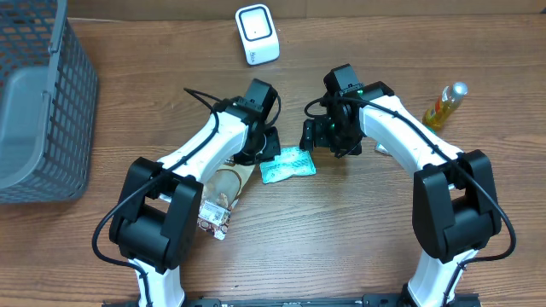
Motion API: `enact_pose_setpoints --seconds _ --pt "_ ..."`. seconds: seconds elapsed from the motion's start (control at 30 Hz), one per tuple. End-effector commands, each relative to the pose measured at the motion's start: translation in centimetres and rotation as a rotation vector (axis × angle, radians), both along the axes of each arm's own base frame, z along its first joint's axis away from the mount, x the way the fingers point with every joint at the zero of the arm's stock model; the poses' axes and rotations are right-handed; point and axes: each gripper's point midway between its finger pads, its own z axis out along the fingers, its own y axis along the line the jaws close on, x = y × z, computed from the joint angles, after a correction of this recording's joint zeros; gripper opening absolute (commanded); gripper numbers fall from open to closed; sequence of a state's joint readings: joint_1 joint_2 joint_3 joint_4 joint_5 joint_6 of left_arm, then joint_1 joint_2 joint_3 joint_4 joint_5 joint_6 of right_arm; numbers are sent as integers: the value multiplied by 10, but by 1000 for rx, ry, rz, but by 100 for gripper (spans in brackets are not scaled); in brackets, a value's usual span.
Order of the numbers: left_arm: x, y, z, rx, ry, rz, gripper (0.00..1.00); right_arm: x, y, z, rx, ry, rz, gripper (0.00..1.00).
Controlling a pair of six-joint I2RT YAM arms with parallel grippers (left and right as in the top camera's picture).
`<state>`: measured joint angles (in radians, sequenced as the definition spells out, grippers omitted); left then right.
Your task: Scan the item barcode
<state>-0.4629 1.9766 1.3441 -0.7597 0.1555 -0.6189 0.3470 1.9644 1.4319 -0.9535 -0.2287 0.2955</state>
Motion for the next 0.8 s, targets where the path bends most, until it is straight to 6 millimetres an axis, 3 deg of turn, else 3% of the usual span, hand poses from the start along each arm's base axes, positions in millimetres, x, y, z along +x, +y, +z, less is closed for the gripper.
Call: enact_pose_setpoints --seconds 0.0,0.27,0.67,0.77 --pt "-11 3 -9 16 6 -19 18 2 0 11 8 -35 7 89" --pt "-19 7 -22 21 18 -20 13 2 0 11 8 -35 6 88" --pt "-18 7 -28 19 11 -19 14 -1 -2 10 4 -27 14 61" --pt "-17 7 -28 18 8 -19 14 -3 -3 7 1 -18 14 62"
